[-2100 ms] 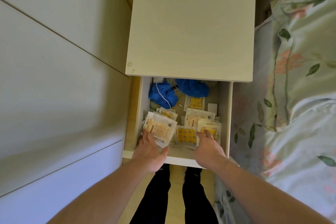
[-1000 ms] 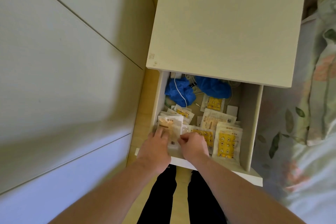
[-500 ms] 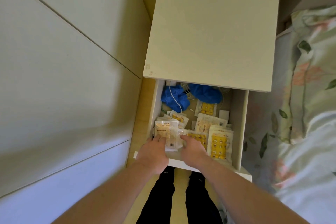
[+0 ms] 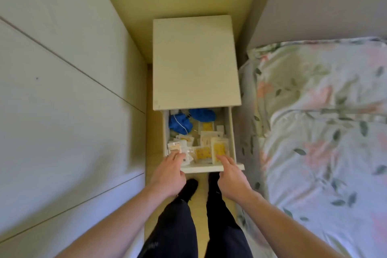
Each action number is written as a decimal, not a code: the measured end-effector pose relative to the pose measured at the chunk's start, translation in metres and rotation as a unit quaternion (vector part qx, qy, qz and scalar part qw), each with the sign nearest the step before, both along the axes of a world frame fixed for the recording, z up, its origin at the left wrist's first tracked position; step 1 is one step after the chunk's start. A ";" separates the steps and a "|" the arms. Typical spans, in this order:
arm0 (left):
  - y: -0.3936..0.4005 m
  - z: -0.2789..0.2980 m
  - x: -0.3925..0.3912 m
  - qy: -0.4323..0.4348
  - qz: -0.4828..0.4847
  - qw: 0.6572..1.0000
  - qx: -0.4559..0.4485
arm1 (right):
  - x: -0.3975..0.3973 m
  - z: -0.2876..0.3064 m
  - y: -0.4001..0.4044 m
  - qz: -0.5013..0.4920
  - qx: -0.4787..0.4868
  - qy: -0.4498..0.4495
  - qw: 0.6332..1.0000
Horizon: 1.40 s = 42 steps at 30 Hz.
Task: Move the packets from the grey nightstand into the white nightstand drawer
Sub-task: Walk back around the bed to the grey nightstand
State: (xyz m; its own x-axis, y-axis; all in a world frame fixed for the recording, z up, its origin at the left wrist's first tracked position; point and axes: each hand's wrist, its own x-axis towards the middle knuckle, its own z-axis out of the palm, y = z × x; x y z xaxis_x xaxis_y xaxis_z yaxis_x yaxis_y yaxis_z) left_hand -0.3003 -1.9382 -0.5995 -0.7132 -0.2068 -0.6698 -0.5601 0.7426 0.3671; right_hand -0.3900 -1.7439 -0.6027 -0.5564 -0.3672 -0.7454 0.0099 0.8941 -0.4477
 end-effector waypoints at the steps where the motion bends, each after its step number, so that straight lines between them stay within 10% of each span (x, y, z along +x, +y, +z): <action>1: 0.002 0.015 0.003 0.017 -0.016 1.000 0.002 | 0.008 0.018 0.008 -0.017 -0.001 0.017 1.000; 9: 0.040 0.122 0.005 0.102 -0.203 0.974 0.021 | 0.096 0.128 0.077 -0.205 -0.001 0.101 0.974; 18: 0.172 0.223 0.025 0.187 -0.458 0.868 0.048 | 0.242 0.203 0.187 -0.440 -0.030 0.237 0.866; 42: 0.608 0.316 0.418 0.271 -0.700 0.643 0.150 | 0.754 0.314 0.521 -0.683 0.032 0.345 0.643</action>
State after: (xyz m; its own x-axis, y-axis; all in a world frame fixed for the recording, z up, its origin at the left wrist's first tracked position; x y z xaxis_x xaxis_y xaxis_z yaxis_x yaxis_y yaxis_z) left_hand 0.1180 -1.3305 -0.2836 -0.2045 0.9733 -0.1042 0.8516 0.2294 0.4714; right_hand 0.3637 -1.2224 -0.2888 -0.5331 0.8347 -0.1383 0.6248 0.2782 -0.7295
